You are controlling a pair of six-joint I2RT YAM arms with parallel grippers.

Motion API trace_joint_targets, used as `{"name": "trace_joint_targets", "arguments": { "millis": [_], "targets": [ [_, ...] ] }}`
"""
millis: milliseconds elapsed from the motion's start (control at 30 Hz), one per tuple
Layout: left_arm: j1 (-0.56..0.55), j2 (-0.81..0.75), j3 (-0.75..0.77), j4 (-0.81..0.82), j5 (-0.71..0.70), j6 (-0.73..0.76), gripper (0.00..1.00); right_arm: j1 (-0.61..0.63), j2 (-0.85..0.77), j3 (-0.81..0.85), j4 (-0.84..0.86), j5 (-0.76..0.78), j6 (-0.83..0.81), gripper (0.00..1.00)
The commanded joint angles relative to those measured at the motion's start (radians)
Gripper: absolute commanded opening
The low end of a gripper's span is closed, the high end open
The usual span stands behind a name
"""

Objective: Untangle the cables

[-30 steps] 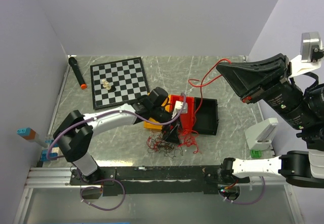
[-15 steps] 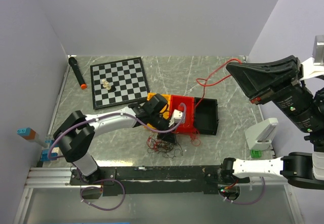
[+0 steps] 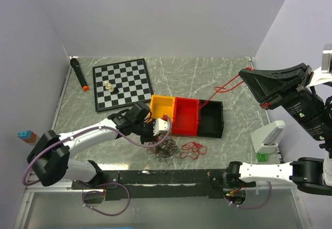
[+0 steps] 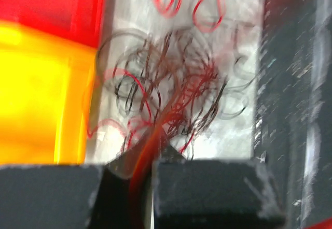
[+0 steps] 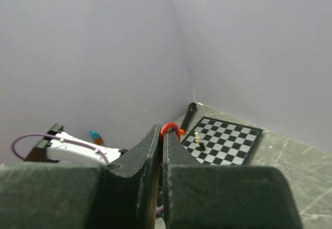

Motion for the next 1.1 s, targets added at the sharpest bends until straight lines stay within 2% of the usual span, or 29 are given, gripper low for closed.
{"name": "trace_joint_targets", "arguments": {
  "millis": [0, 133, 200, 267, 300, 367, 433, 500, 600, 633, 967, 1033, 1067],
  "targets": [
    [0.021, -0.007, -0.089, -0.079, -0.165, 0.085, 0.01, 0.007, -0.007, 0.043, 0.123, 0.072, -0.062, 0.00],
    [0.036, -0.018, -0.127, -0.057, -0.175, 0.083, 0.01, 0.004, -0.011, 0.112, 0.150, 0.090, -0.094, 0.00],
    [0.042, -0.023, -0.119, -0.062, -0.167, 0.070, 0.10, 0.006, -0.027, 0.119, 0.181, 0.081, -0.124, 0.00],
    [0.050, -0.026, -0.095, -0.083, -0.139, 0.059, 0.30, 0.006, -0.024, 0.120, 0.186, 0.080, -0.128, 0.00],
    [0.056, -0.032, -0.078, -0.093, -0.119, 0.051, 0.37, 0.006, -0.019, 0.128, 0.177, 0.087, -0.128, 0.00],
    [0.070, -0.055, -0.060, -0.111, -0.081, 0.046, 0.44, 0.006, -0.011, 0.126, 0.163, 0.099, -0.125, 0.00],
    [0.081, -0.082, -0.046, -0.129, -0.041, 0.054, 0.41, 0.006, -0.007, 0.123, 0.158, 0.121, -0.126, 0.00],
    [0.084, -0.105, -0.050, -0.137, -0.021, 0.065, 0.27, 0.006, -0.008, 0.131, 0.167, 0.142, -0.140, 0.00],
    [0.082, -0.104, -0.073, -0.123, -0.067, 0.051, 0.04, 0.006, -0.024, 0.143, 0.193, 0.153, -0.163, 0.00],
    [0.087, -0.102, -0.084, -0.122, -0.082, 0.051, 0.01, 0.006, -0.027, 0.146, 0.198, 0.156, -0.171, 0.00],
    [0.090, -0.107, -0.254, 0.047, -0.279, 0.080, 0.01, 0.006, -0.031, 0.197, 0.230, 0.162, -0.214, 0.00],
    [0.093, -0.105, -0.242, 0.036, -0.267, 0.073, 0.12, 0.006, -0.025, 0.188, 0.226, 0.166, -0.211, 0.00],
    [0.093, -0.113, -0.221, 0.019, -0.245, 0.059, 0.23, 0.007, -0.019, 0.182, 0.223, 0.164, -0.206, 0.00]
  ]
}}
